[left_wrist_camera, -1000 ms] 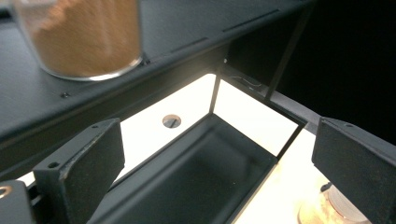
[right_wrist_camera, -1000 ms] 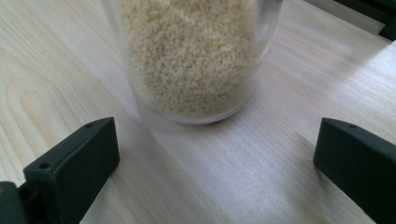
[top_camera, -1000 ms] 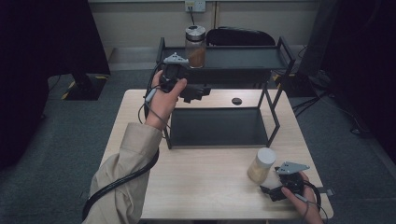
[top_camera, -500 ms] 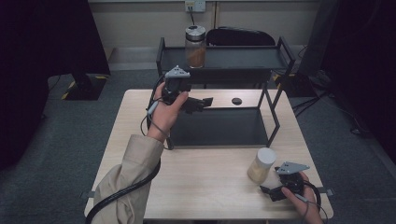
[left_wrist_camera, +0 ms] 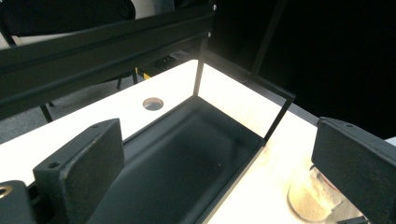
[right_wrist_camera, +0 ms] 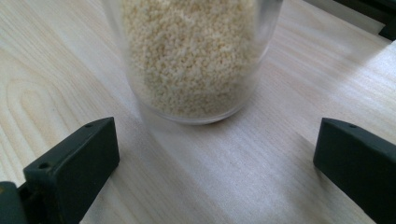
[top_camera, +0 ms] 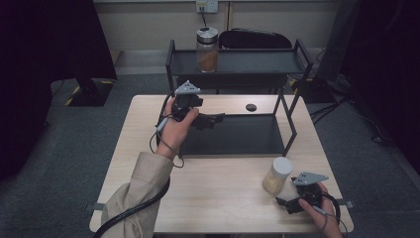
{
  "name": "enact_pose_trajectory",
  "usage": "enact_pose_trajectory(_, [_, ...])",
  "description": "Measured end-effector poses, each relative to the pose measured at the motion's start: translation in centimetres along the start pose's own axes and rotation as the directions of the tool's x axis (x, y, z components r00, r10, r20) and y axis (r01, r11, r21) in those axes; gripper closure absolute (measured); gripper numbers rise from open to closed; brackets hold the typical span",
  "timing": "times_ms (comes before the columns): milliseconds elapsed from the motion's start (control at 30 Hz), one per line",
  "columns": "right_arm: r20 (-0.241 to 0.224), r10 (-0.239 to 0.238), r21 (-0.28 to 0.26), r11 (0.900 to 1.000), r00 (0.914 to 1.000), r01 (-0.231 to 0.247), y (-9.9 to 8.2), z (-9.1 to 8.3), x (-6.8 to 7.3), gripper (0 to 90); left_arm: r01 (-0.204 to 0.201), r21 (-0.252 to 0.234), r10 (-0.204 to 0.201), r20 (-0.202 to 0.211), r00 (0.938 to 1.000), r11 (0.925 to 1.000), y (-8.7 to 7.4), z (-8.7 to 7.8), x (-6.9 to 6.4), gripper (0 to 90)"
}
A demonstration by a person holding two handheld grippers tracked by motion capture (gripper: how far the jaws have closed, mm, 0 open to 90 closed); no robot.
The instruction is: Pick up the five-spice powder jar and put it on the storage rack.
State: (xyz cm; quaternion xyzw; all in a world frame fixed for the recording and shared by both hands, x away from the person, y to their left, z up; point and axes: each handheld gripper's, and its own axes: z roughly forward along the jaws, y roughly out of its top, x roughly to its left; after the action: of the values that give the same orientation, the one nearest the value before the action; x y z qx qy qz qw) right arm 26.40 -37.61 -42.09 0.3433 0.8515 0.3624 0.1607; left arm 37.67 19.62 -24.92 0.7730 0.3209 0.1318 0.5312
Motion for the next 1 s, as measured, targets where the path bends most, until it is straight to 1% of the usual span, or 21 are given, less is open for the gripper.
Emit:
enact_pose_trajectory(167, [0.000,0.000,0.000,1.0000,1.0000,0.000,0.0,0.0,0.0,0.0,0.006,-0.001,-0.006,0.017,0.9998,1.0000,-0.9,0.2,0.3,1.8])
enact_pose_trajectory(433, [0.000,0.000,0.000,1.0000,1.0000,0.000,0.0,0.0,0.0,0.0,0.017,0.006,-0.018,0.031,0.9994,0.9998,-2.3,0.5,0.5,1.8])
enact_pose_trajectory(633, [0.001,0.000,0.000,1.0000,1.0000,0.000,0.0,0.0,0.0,0.0,0.027,0.015,-0.028,0.033,0.9991,0.9995,-3.4,0.8,0.6,1.8])
enact_pose_trajectory(867, [0.001,0.001,0.000,1.0000,1.0000,-0.001,0.0,0.0,0.0,0.0,0.023,0.033,-0.024,0.036,0.9991,0.9992,-4.5,1.1,0.8,1.8])
enact_pose_trajectory(1000, [0.000,0.000,0.000,1.0000,1.0000,0.000,0.0,0.0,0.0,0.0,0.031,0.036,-0.032,0.036,0.9988,0.9989,-5.2,1.1,0.8,1.8])
